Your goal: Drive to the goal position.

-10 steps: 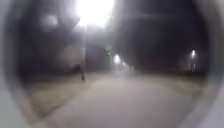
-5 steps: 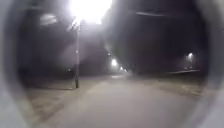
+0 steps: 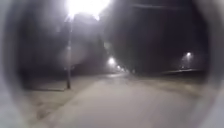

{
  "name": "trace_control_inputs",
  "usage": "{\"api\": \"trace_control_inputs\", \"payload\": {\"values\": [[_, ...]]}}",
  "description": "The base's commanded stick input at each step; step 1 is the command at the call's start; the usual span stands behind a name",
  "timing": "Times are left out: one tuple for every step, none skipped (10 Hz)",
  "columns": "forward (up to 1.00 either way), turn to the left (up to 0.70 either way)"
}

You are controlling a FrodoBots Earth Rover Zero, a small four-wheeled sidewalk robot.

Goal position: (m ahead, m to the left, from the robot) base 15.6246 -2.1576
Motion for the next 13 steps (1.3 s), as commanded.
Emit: {"api": "trace_control_inputs", "payload": {"values": [[1.0, 0.0], [1.0, 0.0], [1.0, 0.0], [1.0, 0.0], [1.0, 0.0], [1.0, 0.0], [1.0, 0.0], [1.0, 0.0], [1.0, 0.01], [1.0, 0.02], [1.0, 0.02], [1.0, 0.03], [1.0, 0.03]]}}
